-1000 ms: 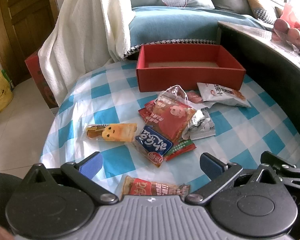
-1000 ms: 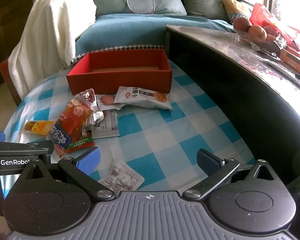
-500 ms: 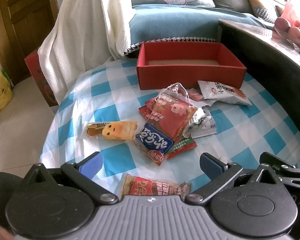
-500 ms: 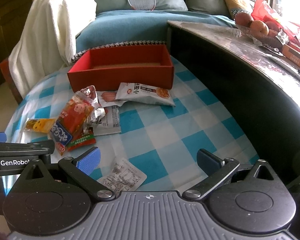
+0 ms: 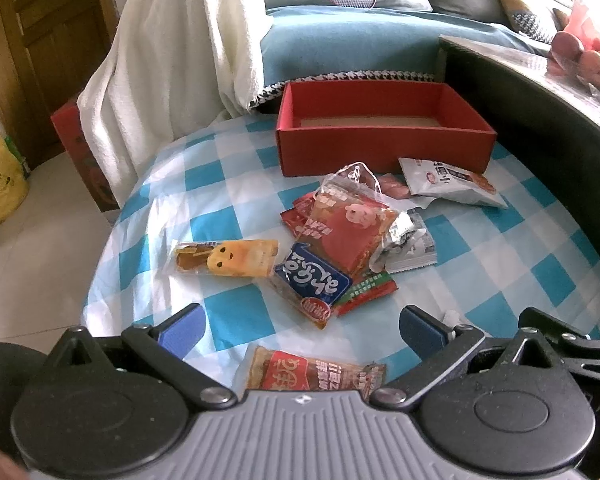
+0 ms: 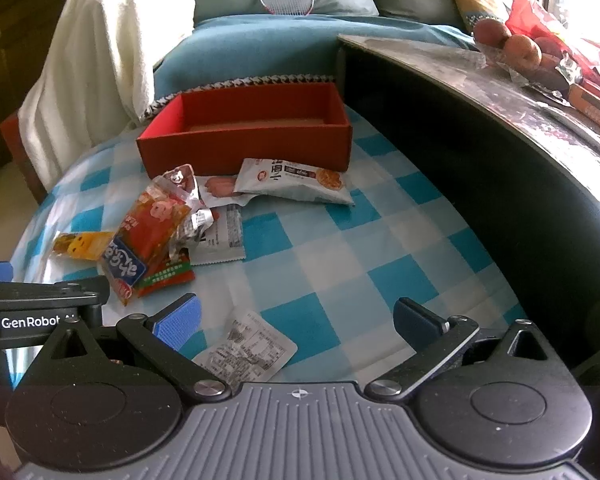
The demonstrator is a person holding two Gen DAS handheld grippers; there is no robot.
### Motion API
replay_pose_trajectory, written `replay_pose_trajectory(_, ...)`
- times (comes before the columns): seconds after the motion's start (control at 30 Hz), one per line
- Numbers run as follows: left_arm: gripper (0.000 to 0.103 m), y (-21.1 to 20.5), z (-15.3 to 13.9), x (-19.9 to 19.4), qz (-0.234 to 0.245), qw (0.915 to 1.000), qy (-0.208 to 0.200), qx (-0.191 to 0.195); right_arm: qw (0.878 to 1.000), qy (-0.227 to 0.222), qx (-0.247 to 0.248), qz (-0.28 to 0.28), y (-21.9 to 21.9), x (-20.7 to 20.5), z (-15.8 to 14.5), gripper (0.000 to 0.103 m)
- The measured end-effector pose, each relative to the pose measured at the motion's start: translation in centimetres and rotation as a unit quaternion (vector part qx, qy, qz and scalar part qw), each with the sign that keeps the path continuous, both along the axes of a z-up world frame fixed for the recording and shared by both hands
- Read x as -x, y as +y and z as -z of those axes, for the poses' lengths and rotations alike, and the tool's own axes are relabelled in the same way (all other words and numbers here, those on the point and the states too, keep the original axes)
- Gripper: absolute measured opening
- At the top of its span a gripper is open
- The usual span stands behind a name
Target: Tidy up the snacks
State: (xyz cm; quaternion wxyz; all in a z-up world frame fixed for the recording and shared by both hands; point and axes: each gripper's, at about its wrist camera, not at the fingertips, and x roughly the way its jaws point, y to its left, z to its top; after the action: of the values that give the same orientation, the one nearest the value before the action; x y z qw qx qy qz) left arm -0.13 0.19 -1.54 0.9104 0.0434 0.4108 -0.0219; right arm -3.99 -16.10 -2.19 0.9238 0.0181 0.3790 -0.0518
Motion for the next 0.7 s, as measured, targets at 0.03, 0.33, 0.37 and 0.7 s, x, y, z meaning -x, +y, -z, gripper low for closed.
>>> replay_pose_trajectory(0.03,0.099,0.0,0.0,0.0,0.000,1.0000,0.003,0.001,1.000,0.001,-0.002,0.000,0.0,0.0,0.1,0.103)
replay_pose_trajectory(0.33,0.099,0.9,0.6,-0.8,-0.019,0.9989,0.039,0.018,0.999,0.039,-0.006,0.002,-0.2,-0.8,1.3,0.103)
replay_pose_trajectory(0.37,0.099,1.0,0.7,-0.9,-0.021,0.9987,0.042,0.018,0.999,0.046,-0.009,0.002,-0.3,-1.0,1.6,0.102)
replay_pose_trajectory(0.7,0.099,3.1,1.1,-1.2,-0.039,0.9961,0.069,0.039,0.987,0.135,-0.086,0.011,-1.0,-2.4,4.7,0.094)
